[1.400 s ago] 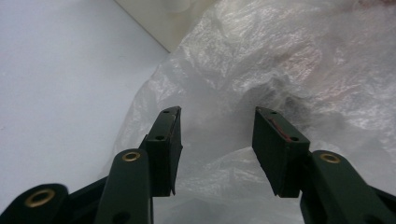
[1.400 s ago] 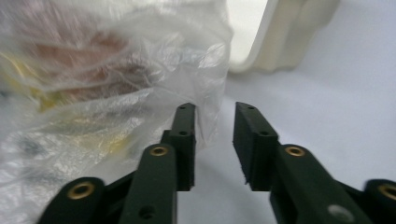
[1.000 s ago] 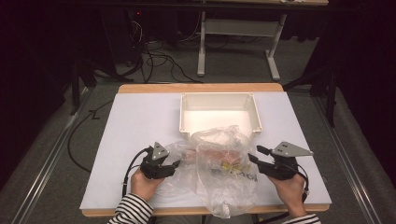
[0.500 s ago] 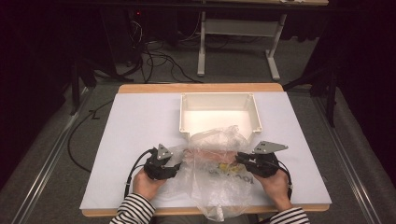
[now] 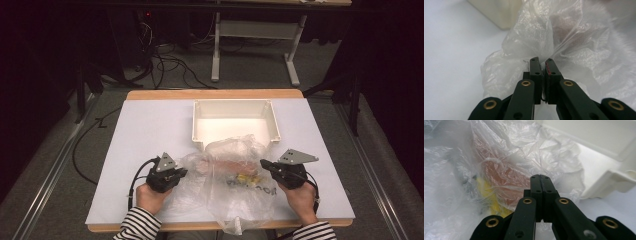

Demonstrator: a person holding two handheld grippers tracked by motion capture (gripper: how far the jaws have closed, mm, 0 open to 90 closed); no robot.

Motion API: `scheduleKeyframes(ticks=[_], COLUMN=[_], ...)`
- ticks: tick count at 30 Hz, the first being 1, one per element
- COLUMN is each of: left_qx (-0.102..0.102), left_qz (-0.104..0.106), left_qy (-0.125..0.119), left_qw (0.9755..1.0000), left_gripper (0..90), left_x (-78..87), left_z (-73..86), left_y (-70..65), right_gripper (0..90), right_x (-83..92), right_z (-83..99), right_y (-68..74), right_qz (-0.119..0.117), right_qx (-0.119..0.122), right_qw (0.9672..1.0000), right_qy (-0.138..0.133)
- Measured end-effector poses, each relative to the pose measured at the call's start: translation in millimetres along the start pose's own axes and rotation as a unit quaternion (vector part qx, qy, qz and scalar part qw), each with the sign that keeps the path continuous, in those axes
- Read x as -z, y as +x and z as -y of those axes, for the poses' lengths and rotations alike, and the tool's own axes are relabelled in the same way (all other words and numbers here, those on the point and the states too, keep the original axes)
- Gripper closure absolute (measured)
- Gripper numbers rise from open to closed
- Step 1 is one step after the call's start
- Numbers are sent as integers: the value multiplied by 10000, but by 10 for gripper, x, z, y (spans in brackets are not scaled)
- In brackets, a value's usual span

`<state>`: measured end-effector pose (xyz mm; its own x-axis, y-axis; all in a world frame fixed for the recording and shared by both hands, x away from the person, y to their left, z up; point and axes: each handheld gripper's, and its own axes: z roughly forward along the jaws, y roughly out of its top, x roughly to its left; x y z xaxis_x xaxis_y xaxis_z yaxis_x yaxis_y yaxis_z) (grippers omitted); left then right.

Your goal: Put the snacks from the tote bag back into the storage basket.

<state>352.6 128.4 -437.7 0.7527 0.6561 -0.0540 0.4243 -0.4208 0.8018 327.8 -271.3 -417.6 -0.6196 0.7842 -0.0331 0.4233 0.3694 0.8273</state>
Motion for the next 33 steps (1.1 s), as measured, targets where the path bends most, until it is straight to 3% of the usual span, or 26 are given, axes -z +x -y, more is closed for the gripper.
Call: scheduleKeyframes(ticks=[4,9,12,15,17,20,24,25,27,29,30,32,33], left_qx=[57,390,603,748,770,707,673,628,619,613,640,634,613], left_qz=[11,53,30,-75,-153,-112,-103,-137,-199,-305,-329,-329,-317], left_qy=[-249,-304,-123,225,512,884,977,920,852,666,421,323,191], left_qw=[9997,9988,9981,9969,9956,9935,9929,9937,9942,9954,9965,9969,9974], left_gripper=[870,875,877,878,877,874,858,814,783,746,698,667,596], left_x=[158,98,-20,-176,-289,-452,-482,-444,-410,-319,-222,-177,-109], left_z=[-129,-175,-153,-114,-72,-47,-70,-72,-73,-85,-103,-113,-133], left_y=[65,196,270,296,280,213,188,186,184,181,176,174,159], right_gripper=[900,900,900,900,900,900,875,817,790,734,679,657,610], right_x=[14,-96,-191,-284,-302,-374,-404,-385,-355,-274,-190,-155,-100], right_z=[-8,101,214,335,358,407,392,376,366,340,298,272,213], right_y=[-141,-257,-314,-354,-366,-371,-346,-348,-344,-336,-312,-298,-263], right_qz=[236,422,483,564,572,516,504,480,476,421,410,379,316], right_qx=[-212,-451,-547,-603,-626,-635,-607,-727,-786,-879,-904,-924,-889], right_qw=[9995,9978,9959,9927,9920,9912,9905,9899,9901,9917,9932,9937,9950], right_qy=[25,256,538,884,938,1044,1129,1123,1062,835,604,504,338])
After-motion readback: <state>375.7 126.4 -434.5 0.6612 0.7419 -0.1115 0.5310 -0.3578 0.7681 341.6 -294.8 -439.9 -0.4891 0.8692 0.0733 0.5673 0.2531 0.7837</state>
